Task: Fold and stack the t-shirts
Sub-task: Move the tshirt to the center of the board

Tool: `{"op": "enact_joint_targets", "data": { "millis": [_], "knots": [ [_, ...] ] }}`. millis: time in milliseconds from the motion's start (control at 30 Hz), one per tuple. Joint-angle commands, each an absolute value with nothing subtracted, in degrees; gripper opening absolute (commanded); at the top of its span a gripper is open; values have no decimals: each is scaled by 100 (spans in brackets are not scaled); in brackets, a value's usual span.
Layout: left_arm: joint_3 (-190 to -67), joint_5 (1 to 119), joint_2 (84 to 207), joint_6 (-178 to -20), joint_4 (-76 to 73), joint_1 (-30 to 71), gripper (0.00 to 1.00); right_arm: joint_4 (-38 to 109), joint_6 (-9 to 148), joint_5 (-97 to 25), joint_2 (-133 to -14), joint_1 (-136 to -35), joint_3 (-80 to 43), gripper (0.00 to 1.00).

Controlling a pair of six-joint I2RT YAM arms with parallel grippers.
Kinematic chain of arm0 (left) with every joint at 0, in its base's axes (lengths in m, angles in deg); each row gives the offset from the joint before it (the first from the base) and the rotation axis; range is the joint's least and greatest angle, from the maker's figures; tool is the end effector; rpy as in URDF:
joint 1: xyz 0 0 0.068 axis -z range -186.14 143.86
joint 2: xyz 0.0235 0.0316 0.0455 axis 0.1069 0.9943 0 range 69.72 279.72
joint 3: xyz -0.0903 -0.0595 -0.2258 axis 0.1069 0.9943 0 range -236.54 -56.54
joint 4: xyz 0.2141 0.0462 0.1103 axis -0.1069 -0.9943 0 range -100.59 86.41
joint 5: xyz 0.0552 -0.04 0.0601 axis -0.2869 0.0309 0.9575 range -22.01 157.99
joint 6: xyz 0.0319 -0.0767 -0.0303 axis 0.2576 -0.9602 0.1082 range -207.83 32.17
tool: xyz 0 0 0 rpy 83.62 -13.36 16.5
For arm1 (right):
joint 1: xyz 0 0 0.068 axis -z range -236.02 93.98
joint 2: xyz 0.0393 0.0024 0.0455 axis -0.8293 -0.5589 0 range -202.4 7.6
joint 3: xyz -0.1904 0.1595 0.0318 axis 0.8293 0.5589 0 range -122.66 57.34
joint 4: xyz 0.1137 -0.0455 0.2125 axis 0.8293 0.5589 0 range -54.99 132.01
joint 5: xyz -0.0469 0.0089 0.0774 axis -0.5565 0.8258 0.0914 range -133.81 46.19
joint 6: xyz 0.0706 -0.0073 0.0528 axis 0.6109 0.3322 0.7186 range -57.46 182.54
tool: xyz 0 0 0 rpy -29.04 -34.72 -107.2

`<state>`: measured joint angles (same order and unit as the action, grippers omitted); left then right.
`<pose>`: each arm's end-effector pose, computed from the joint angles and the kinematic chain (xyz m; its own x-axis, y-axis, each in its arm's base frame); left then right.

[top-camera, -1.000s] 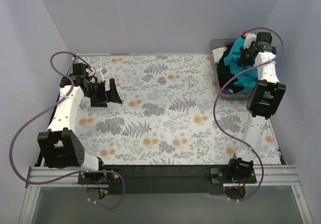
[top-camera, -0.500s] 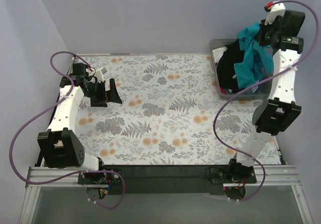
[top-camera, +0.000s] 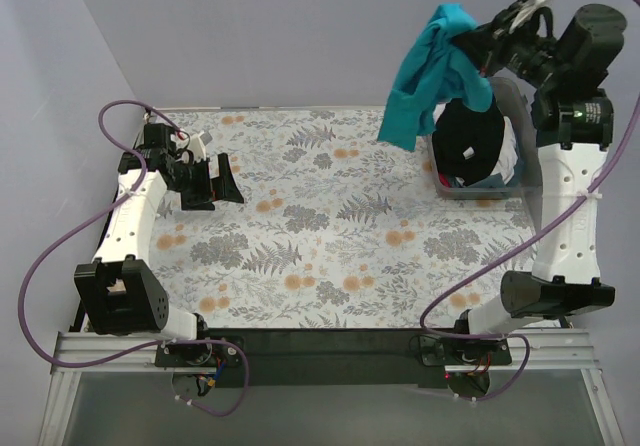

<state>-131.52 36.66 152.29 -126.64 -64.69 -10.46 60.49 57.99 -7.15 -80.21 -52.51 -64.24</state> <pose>0.2759 -0.0200 0.2501 -0.8016 -0.5975 0.0204 -0.4855 0.6307 -0.6054 0.3045 0.0285 0.5504 0.1865 -0.0753 -0.9796 -0.5275 0.8335 -0.1645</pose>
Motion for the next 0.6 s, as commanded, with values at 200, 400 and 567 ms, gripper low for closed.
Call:
{"op": "enact_joint_targets", "data": {
  "millis": [200, 400, 567],
  "knots": [
    [-13537, 2977, 15093, -12817, -6388, -1343, 98, 5277, 5596, -971, -7177, -7349, -4305, 1],
    [-13758, 2519, 15041, -12721, -6380, -1519, 98, 5250, 5121, -1190, -7255, -8430, -2733, 43],
    [-13565, 2326, 14935, -12422, -6327, -1510, 98, 5671, 5059, -1489, -7703, -8582, -2650, 98]
  ]
}}
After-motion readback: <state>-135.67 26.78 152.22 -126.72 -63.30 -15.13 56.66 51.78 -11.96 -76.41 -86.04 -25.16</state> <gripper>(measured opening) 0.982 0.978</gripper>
